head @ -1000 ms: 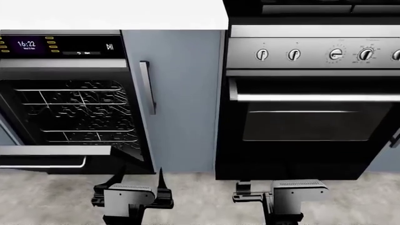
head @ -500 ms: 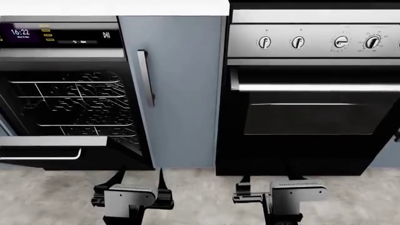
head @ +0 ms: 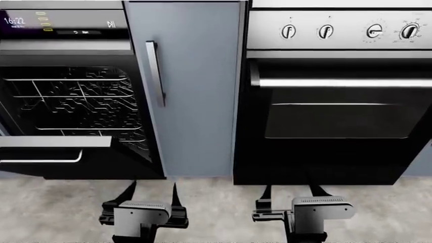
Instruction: Close the dishwasher door
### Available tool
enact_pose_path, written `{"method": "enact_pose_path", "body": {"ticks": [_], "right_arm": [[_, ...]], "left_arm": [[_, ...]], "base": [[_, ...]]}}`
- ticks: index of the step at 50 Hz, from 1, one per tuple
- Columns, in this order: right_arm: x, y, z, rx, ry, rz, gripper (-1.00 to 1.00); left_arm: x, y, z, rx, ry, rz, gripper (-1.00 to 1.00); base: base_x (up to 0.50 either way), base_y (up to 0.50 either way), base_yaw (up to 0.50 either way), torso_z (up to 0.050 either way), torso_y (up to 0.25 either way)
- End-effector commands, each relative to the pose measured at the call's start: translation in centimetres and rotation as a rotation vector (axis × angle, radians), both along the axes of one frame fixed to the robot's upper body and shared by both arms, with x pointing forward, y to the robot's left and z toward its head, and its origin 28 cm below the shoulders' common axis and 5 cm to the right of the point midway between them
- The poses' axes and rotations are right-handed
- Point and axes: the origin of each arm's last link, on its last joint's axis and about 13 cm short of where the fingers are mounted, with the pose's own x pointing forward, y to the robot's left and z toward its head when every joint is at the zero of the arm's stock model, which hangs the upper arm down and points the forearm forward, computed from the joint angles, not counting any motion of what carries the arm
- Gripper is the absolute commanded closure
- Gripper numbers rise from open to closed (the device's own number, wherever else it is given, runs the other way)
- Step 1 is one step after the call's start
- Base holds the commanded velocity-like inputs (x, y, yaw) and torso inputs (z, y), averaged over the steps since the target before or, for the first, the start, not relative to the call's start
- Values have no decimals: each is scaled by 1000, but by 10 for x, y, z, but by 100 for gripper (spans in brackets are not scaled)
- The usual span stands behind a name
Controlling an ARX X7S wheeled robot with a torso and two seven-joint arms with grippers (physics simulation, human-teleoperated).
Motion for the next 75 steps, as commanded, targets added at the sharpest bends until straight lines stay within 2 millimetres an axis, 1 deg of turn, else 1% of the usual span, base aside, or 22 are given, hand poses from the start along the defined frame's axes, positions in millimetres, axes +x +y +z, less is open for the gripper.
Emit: {"method": "enact_pose_path", "body": {"ticks": [1,15,26,48,75], "right_arm": [[0,-1,-2,1,4,-5,-100],[1,-1,-2,-1,4,-6,-100],[-2,-3,-3,6,4,-9,-100],[-1,-2,-8,2,10,-8,-100],[-3,-2,-6,-4,6,-6,-100]], "left_arm": [[0,-1,0,-4,6,-4,-100],[1,-1,0,-7,6,-7,-100],[-2,-2,0,1,0,-10,-100],[-2,-2,-3,6,7,-14,-100],[-4,-2,-1,4,1,-20,-100]], "base": [[0,0,0,-50,0],[0,0,0,-50,0],[0,0,0,-50,0],[0,0,0,-50,0],[0,0,0,-50,0]]}}
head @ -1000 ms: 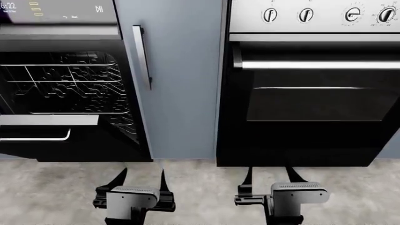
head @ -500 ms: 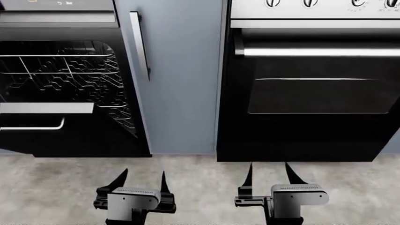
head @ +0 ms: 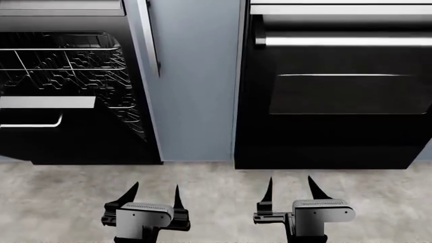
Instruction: Close the dishwasher door
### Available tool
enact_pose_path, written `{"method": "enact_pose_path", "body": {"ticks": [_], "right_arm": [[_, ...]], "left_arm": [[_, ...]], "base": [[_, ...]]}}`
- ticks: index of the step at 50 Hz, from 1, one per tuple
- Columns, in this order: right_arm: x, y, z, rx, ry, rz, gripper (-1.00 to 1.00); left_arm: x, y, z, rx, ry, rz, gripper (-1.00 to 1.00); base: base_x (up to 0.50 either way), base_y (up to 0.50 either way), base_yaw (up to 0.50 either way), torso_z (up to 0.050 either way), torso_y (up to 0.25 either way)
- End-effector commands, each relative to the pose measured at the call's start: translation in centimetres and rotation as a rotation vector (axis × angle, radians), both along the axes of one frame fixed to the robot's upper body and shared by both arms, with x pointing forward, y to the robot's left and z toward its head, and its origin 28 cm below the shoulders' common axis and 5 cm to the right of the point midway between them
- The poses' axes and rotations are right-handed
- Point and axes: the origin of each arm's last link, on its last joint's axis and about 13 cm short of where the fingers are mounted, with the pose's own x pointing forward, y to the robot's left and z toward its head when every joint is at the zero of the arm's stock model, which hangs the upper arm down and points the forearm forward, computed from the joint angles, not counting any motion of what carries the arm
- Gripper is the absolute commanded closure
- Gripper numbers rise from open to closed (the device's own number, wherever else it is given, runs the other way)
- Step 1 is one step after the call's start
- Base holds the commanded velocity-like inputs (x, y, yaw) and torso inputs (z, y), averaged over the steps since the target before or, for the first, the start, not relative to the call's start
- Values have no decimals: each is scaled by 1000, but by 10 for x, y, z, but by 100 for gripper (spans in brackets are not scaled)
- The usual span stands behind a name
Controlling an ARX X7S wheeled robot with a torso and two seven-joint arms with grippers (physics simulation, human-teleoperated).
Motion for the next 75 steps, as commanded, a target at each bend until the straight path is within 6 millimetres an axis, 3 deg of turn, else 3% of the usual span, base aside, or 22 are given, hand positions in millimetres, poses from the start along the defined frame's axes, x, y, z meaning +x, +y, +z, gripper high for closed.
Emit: {"method": "enact_pose_path", "body": {"ticks": [1,75], "right_arm": [[-1,0,0,-1,-2,1,-100],[-8,1,3,-3,-8,3,-100]], "left_arm": [[-1,0,0,0,-2,-2,-100],[-8,0,1,-3,-4,-2,-100]], "base": [[0,0,0,-50,0],[0,0,0,-50,0]]}}
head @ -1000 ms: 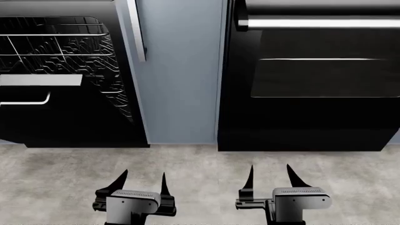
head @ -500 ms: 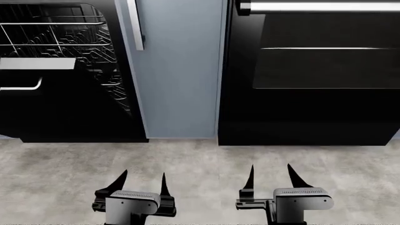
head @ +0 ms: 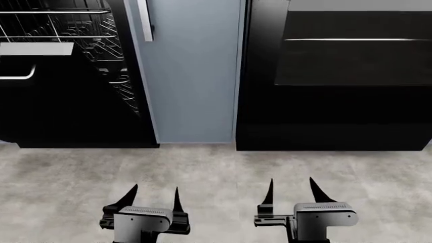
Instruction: Close the dishwasher door
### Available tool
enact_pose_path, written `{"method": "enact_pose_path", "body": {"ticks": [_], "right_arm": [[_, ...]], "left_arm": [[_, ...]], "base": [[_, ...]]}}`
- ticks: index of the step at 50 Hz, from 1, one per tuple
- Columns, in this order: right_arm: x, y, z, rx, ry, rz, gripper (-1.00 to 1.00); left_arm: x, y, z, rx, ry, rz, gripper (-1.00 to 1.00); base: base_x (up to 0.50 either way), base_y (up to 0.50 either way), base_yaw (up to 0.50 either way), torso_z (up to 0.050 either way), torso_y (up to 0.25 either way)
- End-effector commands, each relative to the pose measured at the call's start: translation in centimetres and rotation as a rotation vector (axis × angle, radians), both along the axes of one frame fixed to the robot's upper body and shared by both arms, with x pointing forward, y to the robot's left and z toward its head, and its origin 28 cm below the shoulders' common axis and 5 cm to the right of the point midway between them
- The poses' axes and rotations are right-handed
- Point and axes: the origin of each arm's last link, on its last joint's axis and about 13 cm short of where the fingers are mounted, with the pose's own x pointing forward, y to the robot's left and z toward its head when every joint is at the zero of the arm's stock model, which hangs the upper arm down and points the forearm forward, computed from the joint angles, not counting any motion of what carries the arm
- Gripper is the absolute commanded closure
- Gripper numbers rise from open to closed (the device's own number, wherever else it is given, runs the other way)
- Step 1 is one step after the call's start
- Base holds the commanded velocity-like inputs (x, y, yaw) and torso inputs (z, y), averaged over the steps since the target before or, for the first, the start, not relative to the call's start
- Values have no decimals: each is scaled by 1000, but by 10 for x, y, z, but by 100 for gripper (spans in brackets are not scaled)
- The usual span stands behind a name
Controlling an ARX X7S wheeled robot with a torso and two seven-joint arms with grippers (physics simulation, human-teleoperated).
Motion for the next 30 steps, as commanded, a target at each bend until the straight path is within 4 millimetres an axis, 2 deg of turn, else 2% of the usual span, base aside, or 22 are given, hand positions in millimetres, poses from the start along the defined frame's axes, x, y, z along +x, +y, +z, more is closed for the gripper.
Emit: {"method": "enact_pose_path", "body": {"ticks": [1,30], "right_arm": [[-1,0,0,0,1,1,-100],[-1,0,-1,-1,2,1,-100]], "left_arm": [[-1,0,0,2,1,1,-100],[-1,0,0,8,-1,-5,-100]], "base": [[0,0,0,-50,0],[0,0,0,-50,0]]}}
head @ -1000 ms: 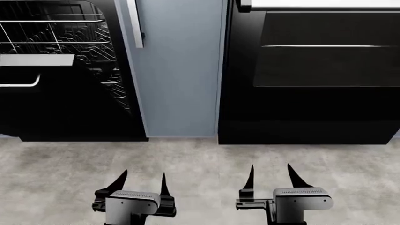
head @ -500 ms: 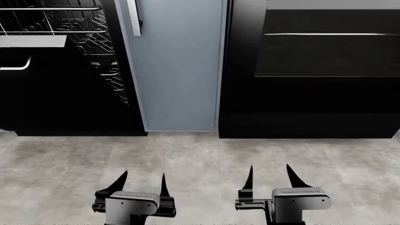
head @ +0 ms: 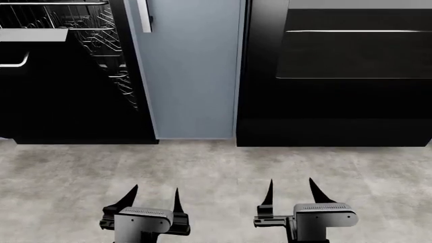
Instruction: Close the dishwasher door
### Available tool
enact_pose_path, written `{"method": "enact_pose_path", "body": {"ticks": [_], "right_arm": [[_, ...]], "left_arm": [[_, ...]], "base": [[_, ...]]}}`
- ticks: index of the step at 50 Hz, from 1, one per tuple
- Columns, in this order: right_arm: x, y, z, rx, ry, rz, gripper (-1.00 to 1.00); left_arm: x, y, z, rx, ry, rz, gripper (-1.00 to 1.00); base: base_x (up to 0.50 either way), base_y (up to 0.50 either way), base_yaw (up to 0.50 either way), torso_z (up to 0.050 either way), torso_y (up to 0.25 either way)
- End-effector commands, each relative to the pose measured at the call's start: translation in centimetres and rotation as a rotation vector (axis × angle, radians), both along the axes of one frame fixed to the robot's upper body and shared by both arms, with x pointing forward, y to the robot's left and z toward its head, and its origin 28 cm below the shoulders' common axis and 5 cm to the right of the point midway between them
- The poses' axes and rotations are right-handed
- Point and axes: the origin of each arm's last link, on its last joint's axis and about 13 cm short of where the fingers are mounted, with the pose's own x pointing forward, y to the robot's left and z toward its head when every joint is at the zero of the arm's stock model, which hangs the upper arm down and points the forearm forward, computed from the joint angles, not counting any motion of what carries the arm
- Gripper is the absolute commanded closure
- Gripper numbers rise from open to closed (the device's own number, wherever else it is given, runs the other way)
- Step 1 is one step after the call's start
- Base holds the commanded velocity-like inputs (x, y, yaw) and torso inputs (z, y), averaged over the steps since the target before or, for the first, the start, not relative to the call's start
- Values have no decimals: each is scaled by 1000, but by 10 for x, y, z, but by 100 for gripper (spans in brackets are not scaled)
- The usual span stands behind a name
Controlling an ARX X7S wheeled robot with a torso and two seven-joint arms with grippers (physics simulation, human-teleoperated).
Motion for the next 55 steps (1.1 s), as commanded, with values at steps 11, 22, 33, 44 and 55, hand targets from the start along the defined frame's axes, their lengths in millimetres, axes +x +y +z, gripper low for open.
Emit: {"method": "enact_pose_path", "body": {"ticks": [11,22,33,44,55], "right_arm": [[0,0,1,-5,-1,2,-100],[0,1,0,-6,2,6,-100],[-1,3,-1,0,-4,27,-100],[-1,3,-3,-4,4,28,-100],[0,5,-3,2,0,42,-100]], "left_arm": [[0,0,1,2,-5,-5,-100],[-1,0,-1,-1,-7,-13,-100],[1,1,-3,-16,-2,10,-100],[-3,1,-5,-7,-17,-22,-100],[1,1,-7,-31,14,8,-100]], "base": [[0,0,0,-50,0],[0,0,0,-50,0],[0,0,0,-14,0],[0,0,0,-50,16],[0,0,0,-36,0]]}}
